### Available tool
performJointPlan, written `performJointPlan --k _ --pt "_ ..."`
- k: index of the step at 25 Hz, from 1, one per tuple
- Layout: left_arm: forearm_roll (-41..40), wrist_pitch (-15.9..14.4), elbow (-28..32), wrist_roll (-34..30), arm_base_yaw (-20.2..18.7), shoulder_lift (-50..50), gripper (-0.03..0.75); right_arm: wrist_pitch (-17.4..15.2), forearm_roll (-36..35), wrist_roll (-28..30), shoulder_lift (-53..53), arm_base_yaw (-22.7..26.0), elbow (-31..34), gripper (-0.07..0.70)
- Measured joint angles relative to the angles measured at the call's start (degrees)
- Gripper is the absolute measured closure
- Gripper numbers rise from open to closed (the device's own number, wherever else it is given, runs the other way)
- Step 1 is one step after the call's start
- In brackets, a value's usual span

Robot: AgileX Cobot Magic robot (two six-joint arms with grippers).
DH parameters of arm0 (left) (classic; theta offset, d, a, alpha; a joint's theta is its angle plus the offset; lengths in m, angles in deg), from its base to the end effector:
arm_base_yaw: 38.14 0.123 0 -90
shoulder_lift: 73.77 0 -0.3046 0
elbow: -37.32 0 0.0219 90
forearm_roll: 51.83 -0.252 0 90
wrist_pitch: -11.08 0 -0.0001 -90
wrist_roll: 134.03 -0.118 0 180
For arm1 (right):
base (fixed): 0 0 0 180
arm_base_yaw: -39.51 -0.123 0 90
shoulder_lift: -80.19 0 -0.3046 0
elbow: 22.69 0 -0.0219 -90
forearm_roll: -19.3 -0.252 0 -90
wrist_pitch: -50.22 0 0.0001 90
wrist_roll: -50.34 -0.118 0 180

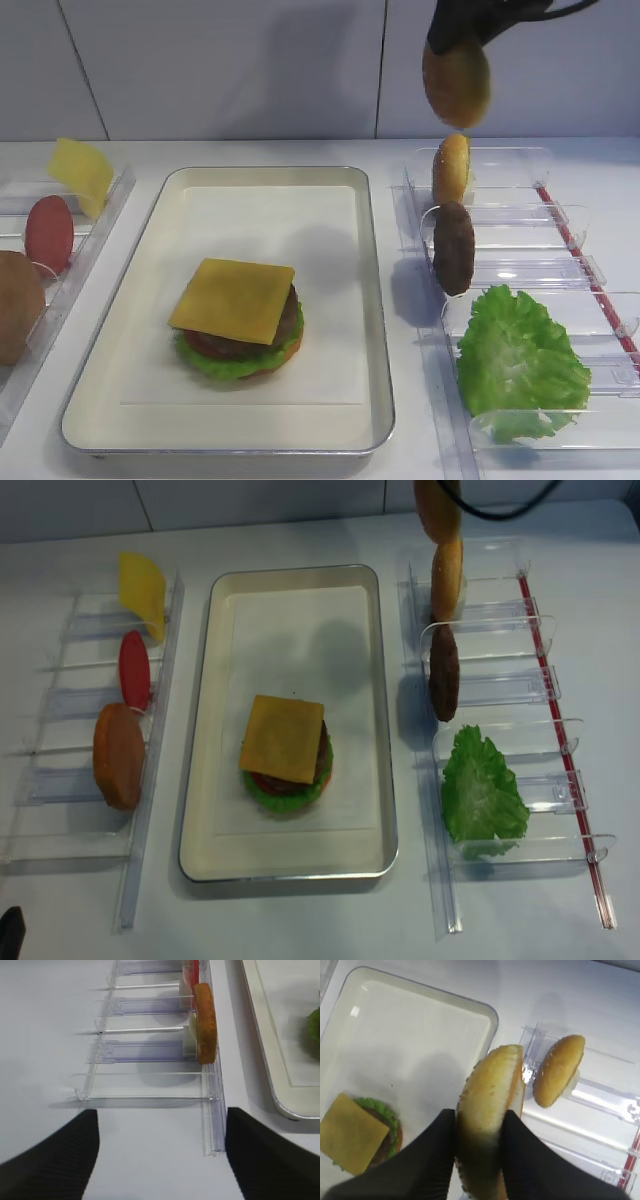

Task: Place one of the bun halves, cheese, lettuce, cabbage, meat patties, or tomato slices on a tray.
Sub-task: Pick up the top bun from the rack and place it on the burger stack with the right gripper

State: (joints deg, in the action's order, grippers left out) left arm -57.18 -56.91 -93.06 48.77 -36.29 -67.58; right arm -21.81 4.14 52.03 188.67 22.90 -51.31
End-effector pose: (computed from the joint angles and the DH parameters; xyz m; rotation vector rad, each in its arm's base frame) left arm -0.0093 0.0099 0.2502 -0.0997 2.1562 0.1041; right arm 0.3707 0.1412 0.3775 -0.3980 2.6274 0.4470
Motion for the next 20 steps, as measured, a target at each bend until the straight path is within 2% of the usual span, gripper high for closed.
performJointPlan --k 4,13,18,20 --pt "0.0 0.0 0.0 0.0 0.0 0.0 0.206 1.7 -0.9 1.6 -8.7 0.0 10.4 0.391" --pt "0.0 0.0 0.0 0.0 0.0 0.0 0.206 12.3 -14.2 10.5 -23.8 0.0 36.0 0.393" --pt "0.0 0.0 0.0 0.0 0.0 0.0 0.206 15.5 -24.0 16.1 -25.5 0.0 43.0 0.393" --pt "0.0 0.0 0.0 0.0 0.0 0.0 0.206 16.7 -29.7 20.6 -25.5 0.0 45.0 0.393"
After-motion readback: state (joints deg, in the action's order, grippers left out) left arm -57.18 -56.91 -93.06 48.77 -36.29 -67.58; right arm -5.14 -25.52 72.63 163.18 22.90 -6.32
